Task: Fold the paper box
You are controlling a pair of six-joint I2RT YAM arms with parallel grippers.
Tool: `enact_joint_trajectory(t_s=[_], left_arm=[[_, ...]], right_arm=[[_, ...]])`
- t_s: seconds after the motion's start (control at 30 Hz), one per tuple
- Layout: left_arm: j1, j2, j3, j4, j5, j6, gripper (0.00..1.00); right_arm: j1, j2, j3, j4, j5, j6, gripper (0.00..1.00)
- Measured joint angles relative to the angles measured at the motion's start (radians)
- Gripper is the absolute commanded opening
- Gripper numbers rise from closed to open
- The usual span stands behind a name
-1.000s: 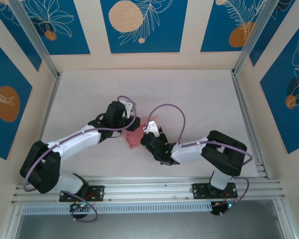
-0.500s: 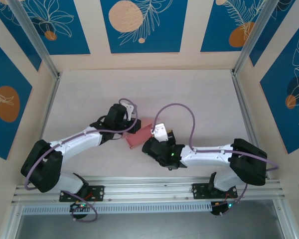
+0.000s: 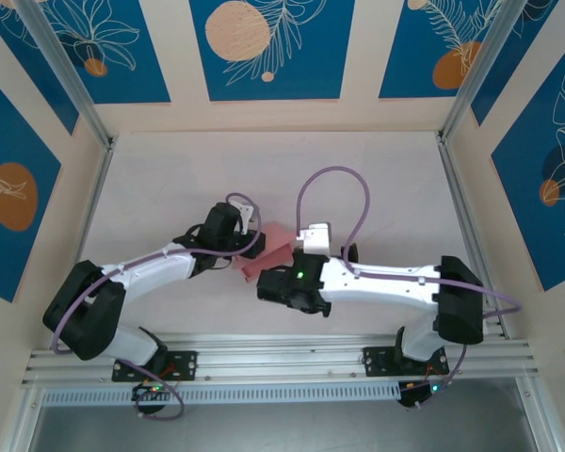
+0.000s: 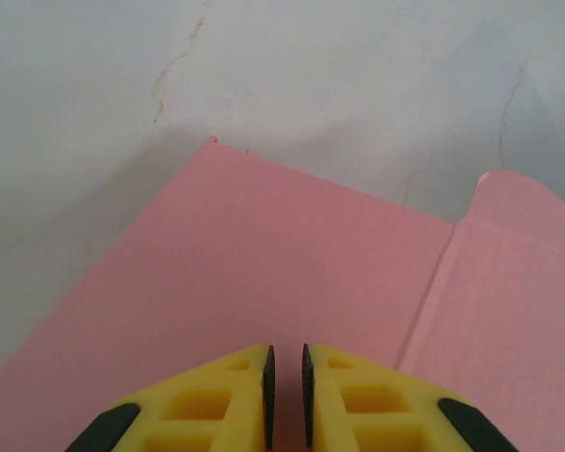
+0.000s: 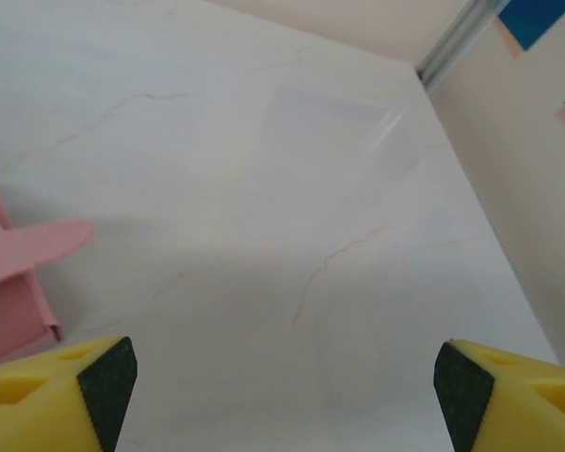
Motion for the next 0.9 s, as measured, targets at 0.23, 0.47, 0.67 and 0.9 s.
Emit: enact_joint_trajectory(t_s=[0.23,0.47,0.67,0.9], left_arm=[[-0.013,0.005,-0.01,0.011,-0.035,0.027,0.16],[-0.037,0.046,-0.037,0.029,-0.078,0.049,0.15],[-0.041,0.082,-0.07,0.078,-0.095,0.056,0.14],[-0.041,0.117,-0.085,0.177,-0.12,0.056,0.13]], right_arm=[[-0.295,-0.4,-0.237,0.538,-0.297,-0.436,1.0],[-0.614,-0.368,-0.231,0.76,-0.789,-0.616,1.0],[-0.728,-0.106,-0.093,0.792,-1.149,-0.724,0.91],[-0.735,0.144,0.018,0.805,-1.386,-0.832,0.69]])
